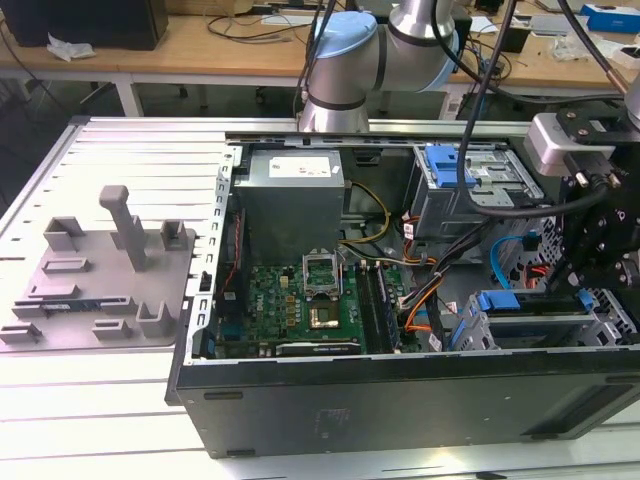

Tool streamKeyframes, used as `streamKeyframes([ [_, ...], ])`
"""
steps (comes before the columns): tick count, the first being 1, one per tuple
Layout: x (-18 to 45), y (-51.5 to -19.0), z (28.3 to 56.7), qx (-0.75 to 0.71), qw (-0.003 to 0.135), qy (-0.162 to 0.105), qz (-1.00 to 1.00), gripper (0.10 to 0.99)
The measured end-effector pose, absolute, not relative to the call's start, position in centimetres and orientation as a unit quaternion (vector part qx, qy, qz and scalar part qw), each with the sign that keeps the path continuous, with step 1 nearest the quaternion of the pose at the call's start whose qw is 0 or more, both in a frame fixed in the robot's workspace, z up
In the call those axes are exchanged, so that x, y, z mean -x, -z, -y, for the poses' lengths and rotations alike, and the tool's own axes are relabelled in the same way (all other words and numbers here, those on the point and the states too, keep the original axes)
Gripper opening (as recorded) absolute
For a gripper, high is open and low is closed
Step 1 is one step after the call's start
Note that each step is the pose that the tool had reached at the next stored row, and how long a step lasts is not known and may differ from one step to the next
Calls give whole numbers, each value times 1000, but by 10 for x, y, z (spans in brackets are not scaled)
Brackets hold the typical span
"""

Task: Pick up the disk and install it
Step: 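Insert the first disk wire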

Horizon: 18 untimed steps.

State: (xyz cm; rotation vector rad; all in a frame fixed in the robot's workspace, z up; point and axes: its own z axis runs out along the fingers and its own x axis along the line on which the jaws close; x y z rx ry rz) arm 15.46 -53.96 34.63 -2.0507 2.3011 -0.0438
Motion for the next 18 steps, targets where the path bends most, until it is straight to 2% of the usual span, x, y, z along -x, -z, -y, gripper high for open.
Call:
streamKeyframes([
  [18,-154,-341,542,665,29,14,-746,169],
])
